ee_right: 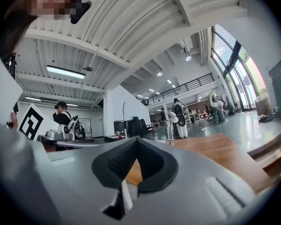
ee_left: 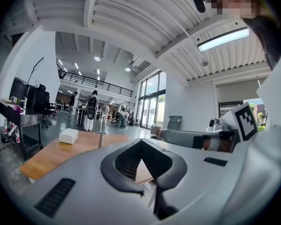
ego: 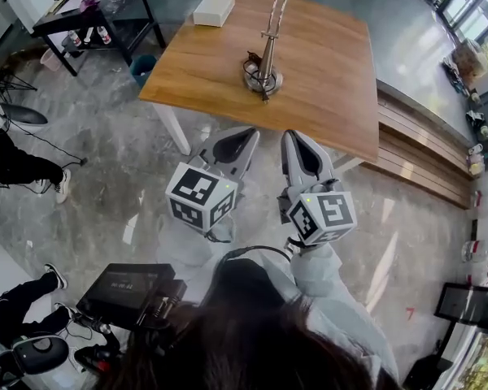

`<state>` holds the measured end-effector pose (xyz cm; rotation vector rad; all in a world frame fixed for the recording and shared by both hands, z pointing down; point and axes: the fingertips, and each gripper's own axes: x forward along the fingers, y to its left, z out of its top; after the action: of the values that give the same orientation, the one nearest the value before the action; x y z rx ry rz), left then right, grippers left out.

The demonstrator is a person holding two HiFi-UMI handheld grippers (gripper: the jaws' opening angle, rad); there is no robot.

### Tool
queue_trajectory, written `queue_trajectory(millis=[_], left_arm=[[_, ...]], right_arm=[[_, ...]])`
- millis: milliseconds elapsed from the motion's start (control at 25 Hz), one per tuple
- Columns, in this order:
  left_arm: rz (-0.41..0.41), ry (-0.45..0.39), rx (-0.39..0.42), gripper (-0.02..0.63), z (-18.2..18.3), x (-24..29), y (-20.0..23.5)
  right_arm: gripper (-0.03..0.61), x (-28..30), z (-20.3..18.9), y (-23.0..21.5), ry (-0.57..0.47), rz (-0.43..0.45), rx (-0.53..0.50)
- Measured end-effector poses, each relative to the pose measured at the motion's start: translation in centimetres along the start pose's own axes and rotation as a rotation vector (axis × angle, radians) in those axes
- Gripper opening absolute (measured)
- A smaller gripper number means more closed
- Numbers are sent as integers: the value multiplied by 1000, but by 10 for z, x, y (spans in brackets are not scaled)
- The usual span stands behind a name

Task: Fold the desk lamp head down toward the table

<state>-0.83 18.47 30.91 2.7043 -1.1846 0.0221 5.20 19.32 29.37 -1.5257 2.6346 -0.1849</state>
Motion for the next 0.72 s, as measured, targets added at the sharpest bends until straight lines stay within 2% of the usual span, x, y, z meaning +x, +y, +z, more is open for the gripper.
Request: queue_trajectory(millis=[320,720], left_arm=[[-100,32,12,3,30,102,115],[-197,112,-52,3,3,216,191]], right_arm=[[0,149,10,-59,-4,-63,16],[0,256,-10,-158,83,-88,44]])
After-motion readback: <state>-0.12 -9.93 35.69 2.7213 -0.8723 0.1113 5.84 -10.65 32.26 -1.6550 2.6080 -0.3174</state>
